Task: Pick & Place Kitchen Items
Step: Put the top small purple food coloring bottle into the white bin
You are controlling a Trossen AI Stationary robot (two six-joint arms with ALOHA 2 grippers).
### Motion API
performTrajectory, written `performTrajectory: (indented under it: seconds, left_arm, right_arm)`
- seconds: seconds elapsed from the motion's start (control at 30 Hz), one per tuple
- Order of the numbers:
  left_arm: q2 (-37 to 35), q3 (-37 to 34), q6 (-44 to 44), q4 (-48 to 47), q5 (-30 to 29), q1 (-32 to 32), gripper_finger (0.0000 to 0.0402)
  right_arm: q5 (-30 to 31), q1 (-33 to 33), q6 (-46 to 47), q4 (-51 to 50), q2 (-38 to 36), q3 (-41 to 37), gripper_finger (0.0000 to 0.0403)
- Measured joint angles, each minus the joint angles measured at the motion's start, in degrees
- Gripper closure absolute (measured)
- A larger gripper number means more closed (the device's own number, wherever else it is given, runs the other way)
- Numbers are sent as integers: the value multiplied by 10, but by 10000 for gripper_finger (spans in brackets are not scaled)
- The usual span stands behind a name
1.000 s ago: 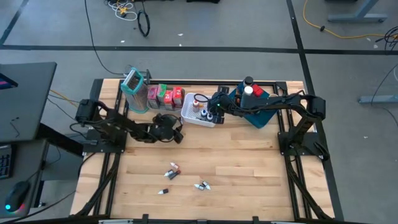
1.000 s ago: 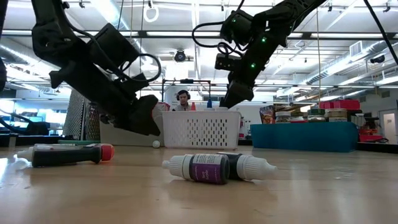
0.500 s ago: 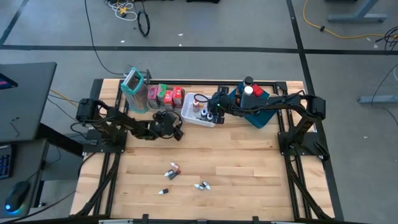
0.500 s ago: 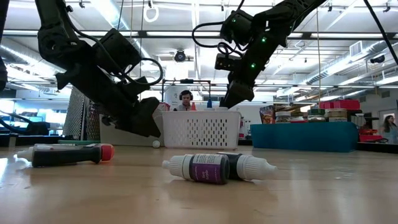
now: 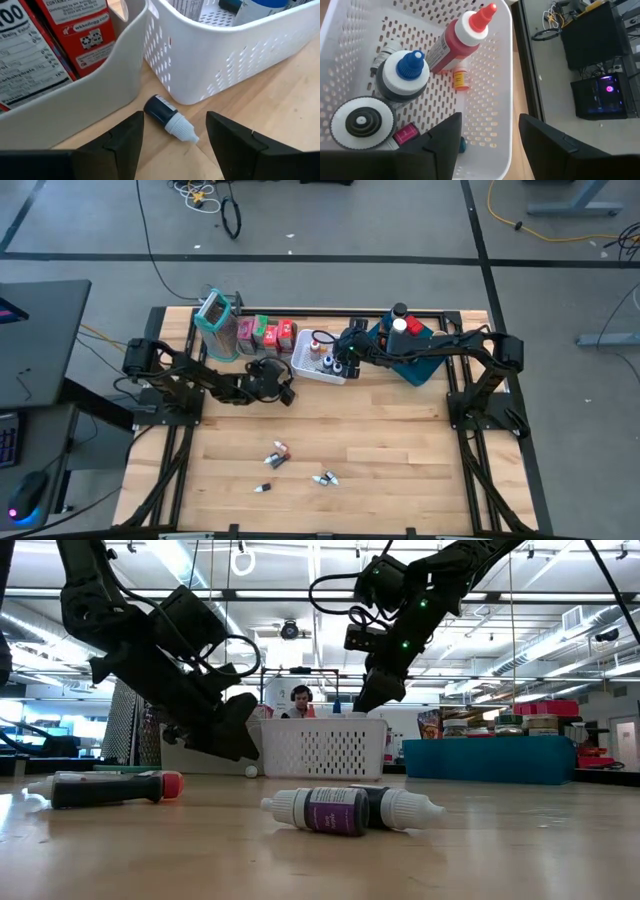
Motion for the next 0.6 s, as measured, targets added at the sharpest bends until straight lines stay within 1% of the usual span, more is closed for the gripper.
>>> performTrajectory:
  seconds: [0.07,0.2,0.3,0.43,0.6]
  left_arm:
    - [9,1,-2,5,0,0,179]
    - [30,7,-17,4,19,0,179]
    - [62,24,-23,4,13,0,179]
    - [96,46,-9,5,-22,0,180]
    - [109,52,-42,0,-37,1,182]
  right_arm:
    - [0,0,0,0,0,0,195]
    - [0,0,0,2,0,0,195]
    - [0,0,0,7,0,0,195]
    - [-6,0,2,11,0,0,195]
    - [-32,0,2,10,0,0,195]
